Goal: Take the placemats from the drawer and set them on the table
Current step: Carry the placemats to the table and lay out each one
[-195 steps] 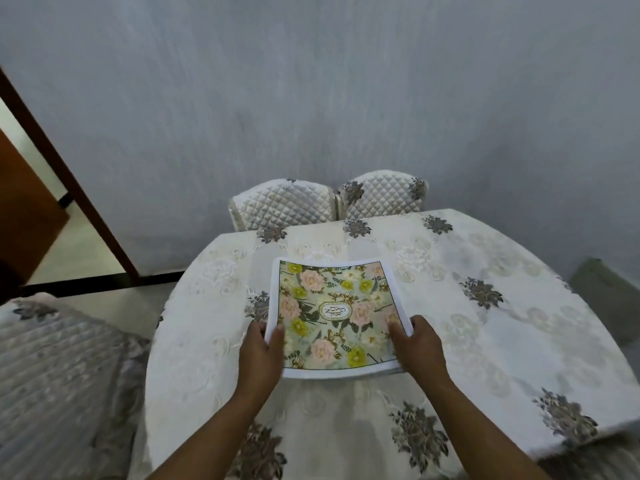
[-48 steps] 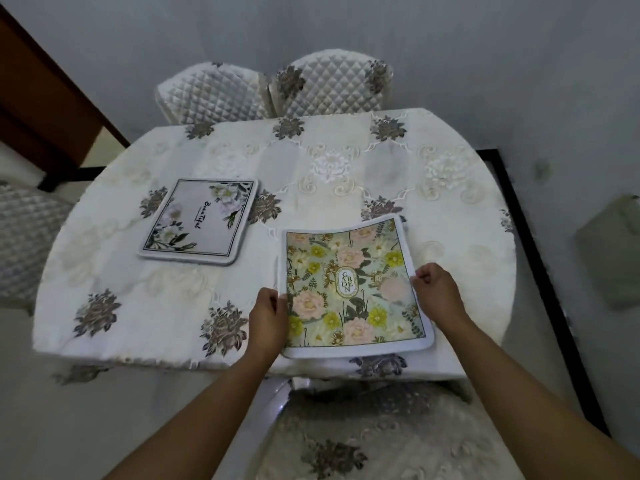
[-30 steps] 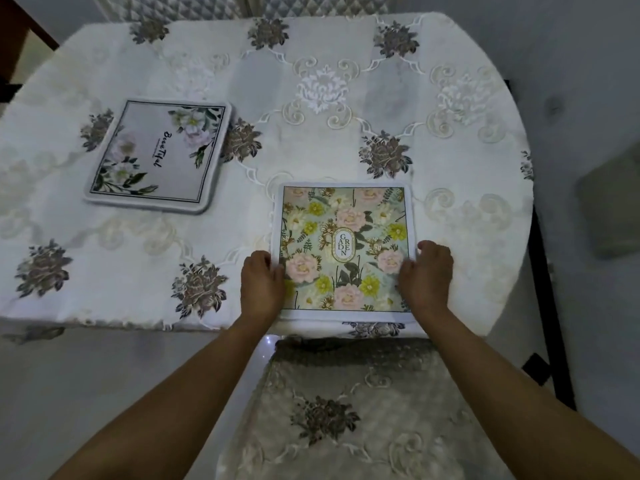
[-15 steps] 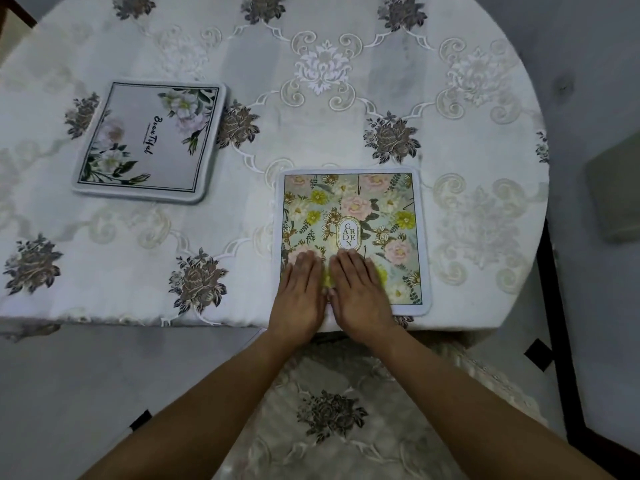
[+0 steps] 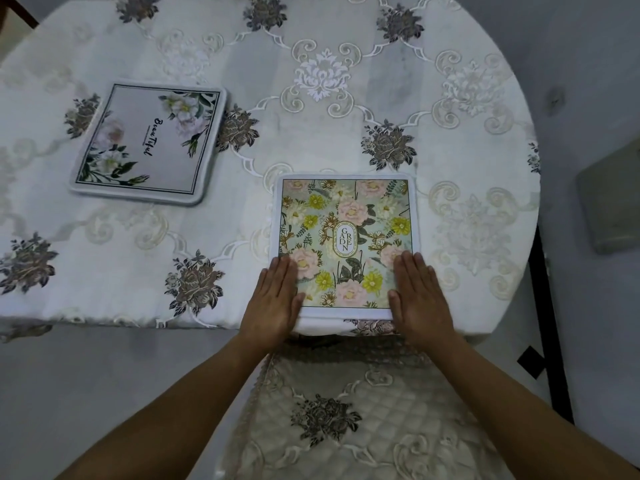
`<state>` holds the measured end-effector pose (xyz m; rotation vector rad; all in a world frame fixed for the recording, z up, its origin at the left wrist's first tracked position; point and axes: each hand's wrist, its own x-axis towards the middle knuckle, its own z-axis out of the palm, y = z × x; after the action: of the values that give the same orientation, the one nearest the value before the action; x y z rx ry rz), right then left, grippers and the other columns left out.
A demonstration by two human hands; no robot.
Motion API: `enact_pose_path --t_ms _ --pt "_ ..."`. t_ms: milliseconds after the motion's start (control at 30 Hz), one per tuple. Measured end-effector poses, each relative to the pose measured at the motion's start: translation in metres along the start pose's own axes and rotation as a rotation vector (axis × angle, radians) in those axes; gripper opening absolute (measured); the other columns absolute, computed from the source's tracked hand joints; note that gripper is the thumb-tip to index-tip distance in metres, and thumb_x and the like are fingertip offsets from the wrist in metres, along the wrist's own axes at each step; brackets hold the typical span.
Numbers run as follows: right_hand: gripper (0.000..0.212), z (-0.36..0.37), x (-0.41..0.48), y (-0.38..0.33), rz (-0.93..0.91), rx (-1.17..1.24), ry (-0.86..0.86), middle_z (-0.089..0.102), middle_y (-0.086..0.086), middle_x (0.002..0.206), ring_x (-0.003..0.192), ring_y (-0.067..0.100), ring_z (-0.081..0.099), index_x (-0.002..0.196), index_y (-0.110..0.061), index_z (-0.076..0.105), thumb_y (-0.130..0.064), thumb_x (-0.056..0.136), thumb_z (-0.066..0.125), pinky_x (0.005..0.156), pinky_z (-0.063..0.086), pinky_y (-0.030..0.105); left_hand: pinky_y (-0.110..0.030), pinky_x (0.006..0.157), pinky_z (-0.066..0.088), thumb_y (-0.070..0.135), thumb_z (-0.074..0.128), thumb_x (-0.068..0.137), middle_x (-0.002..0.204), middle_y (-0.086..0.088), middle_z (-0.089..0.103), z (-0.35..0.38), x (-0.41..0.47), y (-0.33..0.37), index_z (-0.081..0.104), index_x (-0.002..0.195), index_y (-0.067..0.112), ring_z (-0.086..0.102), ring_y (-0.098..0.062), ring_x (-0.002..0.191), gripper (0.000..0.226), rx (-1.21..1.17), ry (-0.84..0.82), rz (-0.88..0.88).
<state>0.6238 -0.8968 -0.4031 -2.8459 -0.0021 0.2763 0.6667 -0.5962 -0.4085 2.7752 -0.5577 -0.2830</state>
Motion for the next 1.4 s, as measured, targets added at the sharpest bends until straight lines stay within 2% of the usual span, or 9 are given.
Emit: enact_pose_path --t_ms 100,200,367,433,600,800,967,1200,1400 --pt "0.065 -0.001 0.006 -0.013 0.042 0.027 0.014 0.012 0.011 0.163 0.152 0.024 0.001 0.155 -0.006 0.018 -0.039 0.098 0.021 0.121 0.006 0.053 -0.035 0.122 -0.006 0.047 0.016 0.102 0.163 -0.013 0.007 0.001 0.003 0.007 0.012 0.155 0.007 -0.004 -0.023 0.151 0.066 -0.034 0.010 -0.041" --pt "0.064 -0.004 0.025 -0.043 -0.051 0.057 0.028 0.013 0.012 0.163 0.152 0.025 -0.001 0.155 -0.007 0.017 -0.037 0.098 0.024 0.122 -0.001 0.046 -0.037 0.122 -0.006 0.044 0.024 0.103 0.163 -0.018 0.004 0.003 0.019 0.020 0.009 0.155 0.005 -0.004 -0.028 0.151 0.067 -0.057 0.025 -0.036" --pt "0.065 -0.001 0.076 -0.095 -0.170 0.143 -0.018 0.015 0.012 0.163 0.152 0.025 0.004 0.154 -0.007 0.019 -0.038 0.097 0.017 0.123 0.007 0.046 -0.053 0.121 0.011 0.023 0.043 0.099 0.157 -0.027 0.022 0.003 0.071 0.035 0.023 0.150 -0.003 0.014 -0.039 0.148 0.060 -0.049 0.041 0.055" --pt "0.067 -0.003 0.099 -0.103 -0.165 0.158 -0.020 0.015 0.011 0.163 0.152 0.025 0.004 0.154 -0.007 0.019 -0.036 0.094 0.015 0.123 0.007 0.045 -0.053 0.121 0.009 0.021 0.044 0.098 0.158 -0.026 0.019 -0.001 0.096 0.030 0.020 0.151 -0.002 0.010 -0.038 0.149 0.062 -0.037 0.034 0.055" --pt "0.062 -0.018 0.169 -0.102 -0.140 0.100 0.036 0.012 0.008 0.164 0.152 0.024 0.001 0.155 -0.009 0.016 -0.026 0.098 0.034 0.123 0.002 0.043 -0.055 0.120 0.012 0.019 0.043 0.097 0.156 -0.029 0.024 -0.017 0.167 0.010 0.024 0.149 -0.006 0.015 -0.044 0.147 0.061 0.026 0.058 0.075" --pt "0.059 -0.014 0.218 -0.082 -0.153 0.058 0.026 0.016 0.010 0.163 0.152 0.025 0.005 0.155 -0.009 0.018 -0.032 0.101 0.027 0.123 0.005 0.045 -0.051 0.121 0.011 0.027 0.034 0.098 0.156 -0.025 0.027 -0.020 0.215 0.000 0.026 0.149 -0.004 0.016 -0.041 0.147 0.061 0.053 0.033 0.097" --pt "0.064 -0.016 0.215 -0.056 -0.202 -0.028 0.036 0.015 0.011 0.163 0.152 0.025 0.005 0.155 -0.008 0.015 -0.042 0.101 0.018 0.123 0.005 0.045 -0.043 0.122 0.006 0.040 0.022 0.103 0.160 -0.019 0.019 -0.024 0.219 -0.010 0.021 0.152 0.001 0.009 -0.031 0.150 0.063 0.052 0.047 0.074" --pt "0.064 -0.026 0.191 0.014 0.012 0.014 0.124 0.016 0.017 0.162 0.151 0.033 0.009 0.154 -0.004 0.018 -0.038 0.100 0.024 0.121 0.008 0.048 -0.045 0.123 0.000 0.049 0.020 0.102 0.162 -0.021 0.003 -0.028 0.188 -0.032 0.006 0.154 -0.001 -0.003 -0.033 0.150 0.073 0.041 0.044 -0.062" --pt "0.065 -0.022 0.158 0.013 0.110 0.033 0.122 0.016 0.022 0.161 0.150 0.037 0.010 0.153 0.001 0.016 -0.038 0.102 0.025 0.121 0.009 0.052 -0.048 0.122 0.007 0.052 0.026 0.100 0.161 -0.025 0.007 -0.018 0.128 -0.028 0.007 0.153 -0.002 0.003 -0.037 0.150 0.077 0.057 0.029 -0.076"
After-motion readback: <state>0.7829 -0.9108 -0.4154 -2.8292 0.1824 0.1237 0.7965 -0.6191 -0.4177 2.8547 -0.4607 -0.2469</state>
